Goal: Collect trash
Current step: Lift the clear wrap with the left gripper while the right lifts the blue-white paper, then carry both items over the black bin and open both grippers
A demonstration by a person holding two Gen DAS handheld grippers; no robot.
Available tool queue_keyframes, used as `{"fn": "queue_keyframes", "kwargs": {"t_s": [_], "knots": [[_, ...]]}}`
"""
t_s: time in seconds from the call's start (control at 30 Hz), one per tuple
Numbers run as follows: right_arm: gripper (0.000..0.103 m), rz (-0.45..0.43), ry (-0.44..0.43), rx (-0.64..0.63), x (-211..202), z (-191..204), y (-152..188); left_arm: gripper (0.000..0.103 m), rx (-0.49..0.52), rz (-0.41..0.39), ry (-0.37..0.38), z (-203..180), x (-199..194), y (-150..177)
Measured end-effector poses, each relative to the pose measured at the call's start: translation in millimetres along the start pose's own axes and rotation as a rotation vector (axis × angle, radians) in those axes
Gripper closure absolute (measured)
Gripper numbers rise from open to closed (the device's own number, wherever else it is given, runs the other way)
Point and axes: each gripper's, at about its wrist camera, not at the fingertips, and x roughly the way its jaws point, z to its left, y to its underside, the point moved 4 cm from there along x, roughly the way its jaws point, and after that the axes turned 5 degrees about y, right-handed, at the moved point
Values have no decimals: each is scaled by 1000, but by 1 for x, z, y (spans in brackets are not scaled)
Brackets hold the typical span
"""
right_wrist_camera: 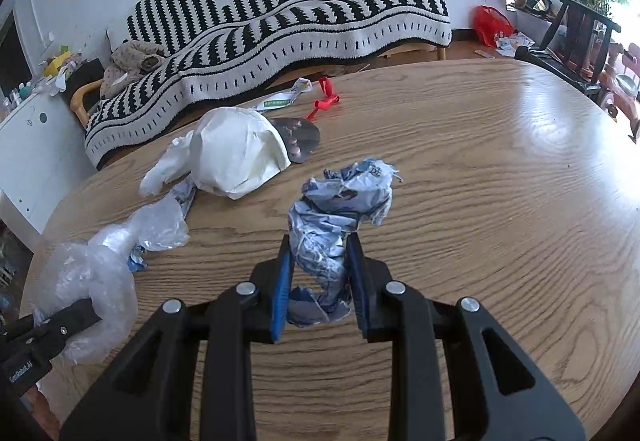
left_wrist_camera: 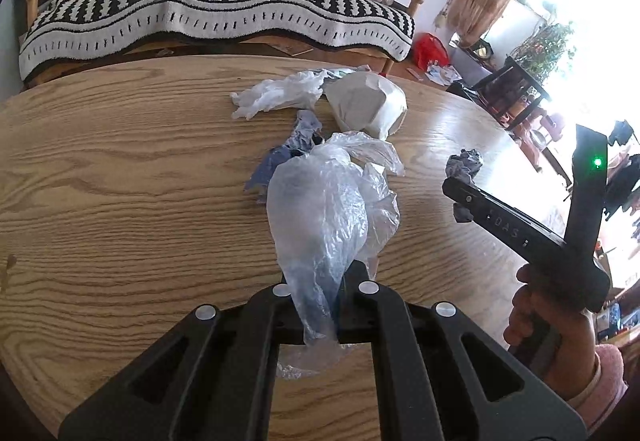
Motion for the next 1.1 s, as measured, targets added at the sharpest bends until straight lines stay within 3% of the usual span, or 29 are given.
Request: {"fn": "queue_keyframes", "kwargs": {"t_s": [1.1], "knots": [[77, -21, 1, 0, -14, 8, -3, 100, 18, -7, -6, -8, -10, -2]]}}
